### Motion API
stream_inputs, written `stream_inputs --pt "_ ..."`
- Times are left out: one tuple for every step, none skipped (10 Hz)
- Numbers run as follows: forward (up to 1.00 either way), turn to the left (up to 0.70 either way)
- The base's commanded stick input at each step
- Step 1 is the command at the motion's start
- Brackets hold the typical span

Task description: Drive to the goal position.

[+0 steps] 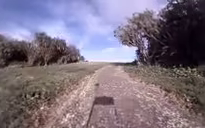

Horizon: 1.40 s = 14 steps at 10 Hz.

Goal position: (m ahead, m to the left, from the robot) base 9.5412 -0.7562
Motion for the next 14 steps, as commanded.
stream_inputs --pt "0.70 0.00" --pt "0.70 0.00" --pt "0.70 0.00" --pt "0.70 0.00" --pt "0.70 0.00" --pt "0.70 0.00" --pt "0.70 0.00" --pt "0.70 0.00" --pt "0.70 0.00" --pt "0.70 0.00" --pt "0.70 0.00" --pt "0.70 0.00" --pt "0.70 0.00" --pt "0.70 0.00"
